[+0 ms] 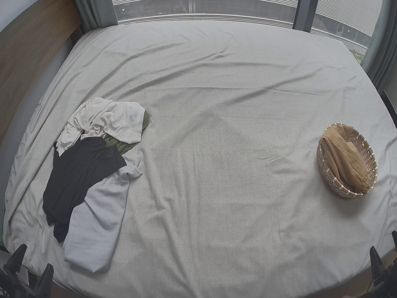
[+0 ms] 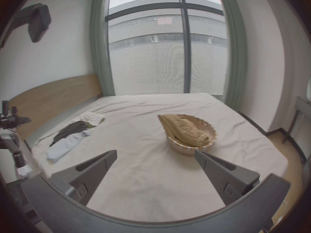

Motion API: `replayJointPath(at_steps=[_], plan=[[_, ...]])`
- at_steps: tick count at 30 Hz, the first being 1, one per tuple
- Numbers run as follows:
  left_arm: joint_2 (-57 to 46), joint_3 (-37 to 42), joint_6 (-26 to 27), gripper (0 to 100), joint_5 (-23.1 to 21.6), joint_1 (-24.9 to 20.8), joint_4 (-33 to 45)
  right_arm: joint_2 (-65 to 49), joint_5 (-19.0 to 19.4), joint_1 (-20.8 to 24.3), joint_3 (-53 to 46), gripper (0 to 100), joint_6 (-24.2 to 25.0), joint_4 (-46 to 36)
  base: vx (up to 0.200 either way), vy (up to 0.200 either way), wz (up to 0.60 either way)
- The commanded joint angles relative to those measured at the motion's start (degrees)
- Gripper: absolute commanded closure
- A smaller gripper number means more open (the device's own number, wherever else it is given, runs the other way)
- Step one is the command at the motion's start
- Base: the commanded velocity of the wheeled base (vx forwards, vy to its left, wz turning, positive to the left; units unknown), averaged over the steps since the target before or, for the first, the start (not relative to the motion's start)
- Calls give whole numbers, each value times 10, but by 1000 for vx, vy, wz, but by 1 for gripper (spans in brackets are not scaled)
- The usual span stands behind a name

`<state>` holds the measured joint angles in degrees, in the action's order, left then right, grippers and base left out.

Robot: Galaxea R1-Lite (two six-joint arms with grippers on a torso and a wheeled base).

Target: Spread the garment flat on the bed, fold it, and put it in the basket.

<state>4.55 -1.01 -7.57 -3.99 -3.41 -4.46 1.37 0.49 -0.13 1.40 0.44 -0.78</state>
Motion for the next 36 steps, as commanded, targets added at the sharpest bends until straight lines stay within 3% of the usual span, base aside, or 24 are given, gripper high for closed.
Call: replayJointPath(at_steps=[1,4,8,11,16,19,36], plan=[[1,10,6,0,57,0,9,-11,-18,-5,8,0,1,-16,0,0,0],[-3,10,23,0,98,10,14,-11,-17,-5,8,0,-3,-15,0,0,0],[-32,10,57,0,94,41,16,-11,-11,-5,1,0,-18,5,0,0,0],[-42,10,85,0,85,38,13,-12,5,-4,-14,0,-11,11,0,0,0],[-45,10,68,0,65,37,17,-11,3,-4,-14,0,-10,7,0,0,0],[-38,7,65,0,41,36,60,-11,2,-4,-14,0,-5,7,0,0,0],[-45,10,75,0,38,36,41,-12,14,-3,-14,0,-12,5,0,0,0]])
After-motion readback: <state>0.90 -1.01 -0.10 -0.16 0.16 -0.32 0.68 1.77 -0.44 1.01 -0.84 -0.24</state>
